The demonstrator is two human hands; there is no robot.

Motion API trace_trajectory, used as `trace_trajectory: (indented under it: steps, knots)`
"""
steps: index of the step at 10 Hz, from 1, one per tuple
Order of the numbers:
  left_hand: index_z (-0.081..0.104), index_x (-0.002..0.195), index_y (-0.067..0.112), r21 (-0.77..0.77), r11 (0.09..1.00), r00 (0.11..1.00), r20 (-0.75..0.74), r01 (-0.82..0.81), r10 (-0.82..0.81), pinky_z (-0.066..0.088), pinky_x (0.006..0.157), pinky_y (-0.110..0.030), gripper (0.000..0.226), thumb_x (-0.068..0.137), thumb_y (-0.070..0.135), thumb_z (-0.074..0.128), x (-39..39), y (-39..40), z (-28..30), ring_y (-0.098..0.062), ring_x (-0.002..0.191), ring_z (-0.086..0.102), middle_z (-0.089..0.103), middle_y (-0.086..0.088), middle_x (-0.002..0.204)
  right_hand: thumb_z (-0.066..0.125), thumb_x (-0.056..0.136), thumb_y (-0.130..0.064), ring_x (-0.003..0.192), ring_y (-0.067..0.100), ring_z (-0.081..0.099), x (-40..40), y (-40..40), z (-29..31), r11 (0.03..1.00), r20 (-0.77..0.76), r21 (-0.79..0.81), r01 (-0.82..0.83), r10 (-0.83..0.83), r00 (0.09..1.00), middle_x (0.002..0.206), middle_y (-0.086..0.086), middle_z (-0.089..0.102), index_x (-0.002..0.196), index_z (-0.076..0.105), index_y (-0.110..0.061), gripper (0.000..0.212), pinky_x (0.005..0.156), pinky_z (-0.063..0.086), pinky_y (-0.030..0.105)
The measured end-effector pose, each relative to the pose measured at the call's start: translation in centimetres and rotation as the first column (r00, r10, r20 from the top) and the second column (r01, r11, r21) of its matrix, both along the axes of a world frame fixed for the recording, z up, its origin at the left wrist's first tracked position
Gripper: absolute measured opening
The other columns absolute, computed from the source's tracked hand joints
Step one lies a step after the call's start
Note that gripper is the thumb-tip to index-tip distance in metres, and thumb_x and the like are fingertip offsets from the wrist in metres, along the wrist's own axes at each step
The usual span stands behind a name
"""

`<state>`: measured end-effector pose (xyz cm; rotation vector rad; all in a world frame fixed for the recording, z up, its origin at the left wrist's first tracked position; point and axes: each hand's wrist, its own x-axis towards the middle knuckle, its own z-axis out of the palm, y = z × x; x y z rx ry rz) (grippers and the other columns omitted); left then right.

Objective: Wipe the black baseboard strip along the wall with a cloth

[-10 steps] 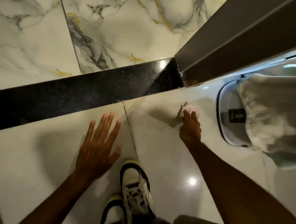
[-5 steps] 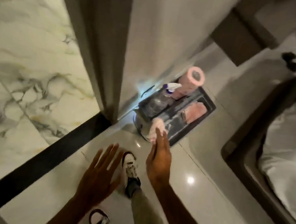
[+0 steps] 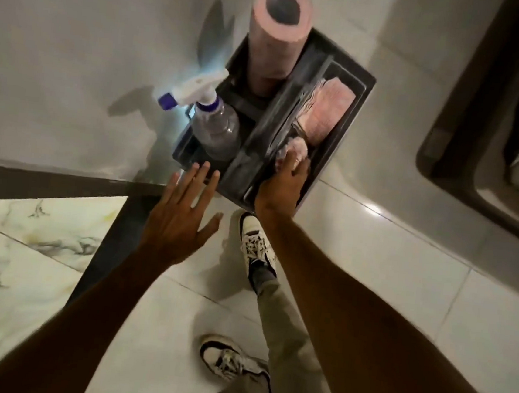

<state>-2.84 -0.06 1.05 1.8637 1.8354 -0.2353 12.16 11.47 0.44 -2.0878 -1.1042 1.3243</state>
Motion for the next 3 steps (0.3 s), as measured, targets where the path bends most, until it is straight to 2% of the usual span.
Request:
trace_trajectory:
  steps: [1,2,3]
  knots:
    - [0.014,0.174,0.014,-0.01,0.997,0.997,-0.015,0.071,-0.071,0.009,0.139,-0.057,0.09,0.105,0.071,0.011,-1.0,1.7,-2.1,-0.035,0.17,0.01,0.01,-0.017,0.183,0.046,0.117,-0.031,0.17,0.035,0.012,0.1,1.3,-2.4,0.979,0.075,-0.124,-0.164,0.174,0.982,0.184,0.008,0.0,0.175,0.001,-0.022,0.074,0.14,0.013,0.048]
    - [0.013,0.175,0.017,0.019,0.995,0.995,-0.04,0.095,-0.094,0.009,0.138,-0.061,0.088,0.105,0.07,0.019,-1.0,2.6,-2.4,-0.034,0.171,0.007,0.008,-0.015,0.183,0.051,0.114,-0.03,0.168,0.044,0.009,0.2,2.0,-2.8,0.929,0.013,-0.222,-0.297,0.308,0.951,0.182,0.011,-0.017,0.173,-0.012,-0.023,0.086,0.139,0.018,0.06]
    - [0.009,0.175,0.016,-0.029,0.997,0.997,-0.035,0.073,-0.074,0.007,0.139,-0.06,0.091,0.103,0.071,0.015,-0.9,3.0,-1.2,-0.034,0.171,0.004,0.005,-0.016,0.183,0.05,0.114,-0.014,0.169,0.041,0.01,1.8,0.8,-1.3,0.918,-0.024,-0.157,-0.363,0.364,0.931,0.182,0.011,-0.017,0.174,-0.008,-0.019,0.083,0.138,0.023,0.057]
